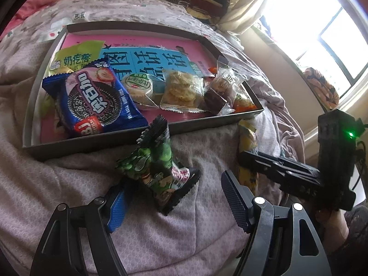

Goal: Organize snacks
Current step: 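Grasp the green pea snack bag with the left tool while the right tool grasps the yellow ice-cream bag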

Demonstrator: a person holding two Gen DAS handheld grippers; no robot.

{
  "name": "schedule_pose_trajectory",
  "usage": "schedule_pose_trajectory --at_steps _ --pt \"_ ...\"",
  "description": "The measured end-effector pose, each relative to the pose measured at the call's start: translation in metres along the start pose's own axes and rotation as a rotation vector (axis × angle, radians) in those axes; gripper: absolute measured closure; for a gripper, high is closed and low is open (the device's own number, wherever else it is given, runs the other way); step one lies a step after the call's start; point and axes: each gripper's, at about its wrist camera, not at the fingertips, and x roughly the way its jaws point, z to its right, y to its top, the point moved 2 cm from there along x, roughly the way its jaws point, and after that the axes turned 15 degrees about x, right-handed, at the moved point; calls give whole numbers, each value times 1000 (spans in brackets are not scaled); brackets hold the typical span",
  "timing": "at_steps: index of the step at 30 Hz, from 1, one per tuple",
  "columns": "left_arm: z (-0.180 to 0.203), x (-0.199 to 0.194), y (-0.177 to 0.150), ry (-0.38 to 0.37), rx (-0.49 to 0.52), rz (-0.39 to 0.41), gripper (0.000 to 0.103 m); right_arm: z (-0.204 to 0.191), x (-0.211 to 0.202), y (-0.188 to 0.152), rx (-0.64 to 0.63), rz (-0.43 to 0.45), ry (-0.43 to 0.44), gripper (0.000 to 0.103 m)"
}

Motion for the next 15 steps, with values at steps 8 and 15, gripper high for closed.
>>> schedule_pose_trajectory --at_steps 8,15 --pt "-4 1 2 18 -11 11 62 -11 -8 -7 -27 -14 68 77" --pt "-1 -12 5 -5 11 43 67 -19 -26 -2 -29 28 105 77"
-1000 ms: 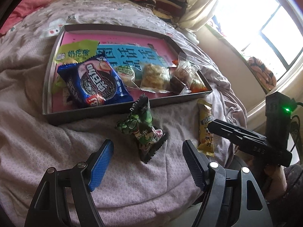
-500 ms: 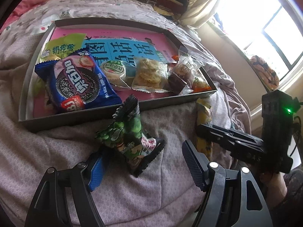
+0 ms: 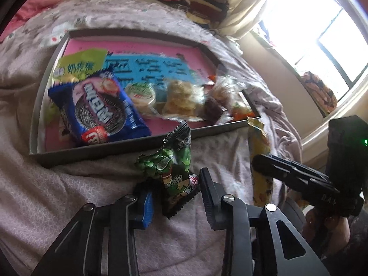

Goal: Organize snacks
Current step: 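Grasp the green pea snack bag with the left tool while the right tool grasps the yellow ice-cream bag, then carry the green bag with the left tool while the right tool carries the yellow bag over the tray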

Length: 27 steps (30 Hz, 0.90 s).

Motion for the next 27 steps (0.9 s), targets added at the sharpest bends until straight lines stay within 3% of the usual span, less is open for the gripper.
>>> schedule_pose_trajectory --at_steps 5,11,27 --pt "10 -25 9 24 56 80 67 -12 -12 5 -37 42 13 77" --pt "-3 -51 18 66 41 150 67 -26 -18 12 -82 79 14 77" --pt "-21 -67 38 148 38 198 67 -57 -19 53 -116 182 40 77"
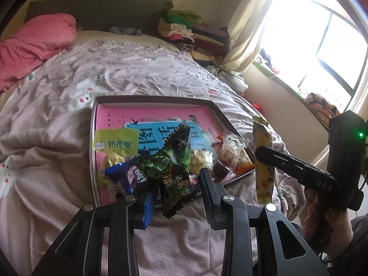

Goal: Organize snacks
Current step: 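Carry the green bag with the left tool while the right tool carries the yellow bag over the tray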

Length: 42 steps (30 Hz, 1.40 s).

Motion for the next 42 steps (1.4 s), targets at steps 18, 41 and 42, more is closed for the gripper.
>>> schedule_pose_trajectory --at_steps 18,41,42 --pt "-2 17 13 17 23 -5 67 -12 21 23 -24 53 -12 77" --pt "-5 59 8 8 33 -100 68 14 62 21 -14 -3 -134 77" --pt "-6 60 8 7 32 -99 68 13 65 19 -22 -8 -140 77"
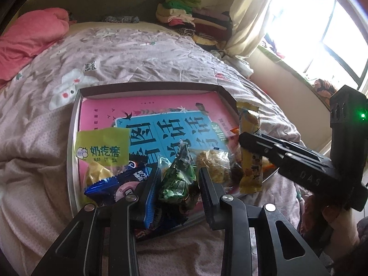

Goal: Organize snacks
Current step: 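Carry the green bag with the left tool while the right tool carries the yellow bag over the tray, then lower and release the green bag in the tray while the right tool releases the yellow bag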

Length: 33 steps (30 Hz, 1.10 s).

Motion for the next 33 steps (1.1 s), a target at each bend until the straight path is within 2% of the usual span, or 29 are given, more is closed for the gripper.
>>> schedule_pose_trajectory --at_steps 18,20,22,33 --pt "-2 -3 -1 -1 -3 7 68 -5 2 -9 -30 -20 -14 76" --pt "-2 -4 -1 0 -5 9 66 -5 0 -9 -29 -19 -13 76" --pt "-2 -6 0 1 -6 14 58 -5 -1 -10 -28 -21 -10 76" --pt "-5 -15 4 27 -16 31 43 -9 -12 -11 -30 -3 1 76"
